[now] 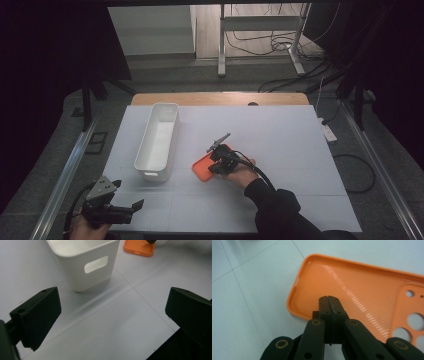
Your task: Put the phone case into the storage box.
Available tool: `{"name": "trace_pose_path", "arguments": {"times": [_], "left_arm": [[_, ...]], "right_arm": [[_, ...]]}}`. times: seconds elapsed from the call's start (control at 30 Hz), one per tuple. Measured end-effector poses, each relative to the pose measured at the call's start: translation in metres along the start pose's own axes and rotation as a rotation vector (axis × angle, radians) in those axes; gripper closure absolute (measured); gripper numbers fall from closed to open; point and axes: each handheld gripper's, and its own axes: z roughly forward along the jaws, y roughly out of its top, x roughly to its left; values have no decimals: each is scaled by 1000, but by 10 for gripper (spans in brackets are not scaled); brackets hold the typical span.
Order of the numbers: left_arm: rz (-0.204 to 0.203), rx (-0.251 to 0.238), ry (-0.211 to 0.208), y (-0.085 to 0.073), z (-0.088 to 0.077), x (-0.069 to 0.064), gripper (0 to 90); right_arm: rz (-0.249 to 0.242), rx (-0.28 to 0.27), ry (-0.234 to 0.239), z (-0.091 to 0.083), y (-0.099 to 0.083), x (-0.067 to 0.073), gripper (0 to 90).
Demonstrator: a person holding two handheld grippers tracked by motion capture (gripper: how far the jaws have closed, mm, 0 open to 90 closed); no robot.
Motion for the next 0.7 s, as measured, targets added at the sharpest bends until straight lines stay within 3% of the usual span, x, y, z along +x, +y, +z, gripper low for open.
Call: {"name": "trace_pose_path", "arguments": {"times": [0.7], "left_arm": [[3, 3, 0, 0, 0, -1, 10]], "right_arm": [[24, 43, -3, -17, -24, -2, 889]]}}
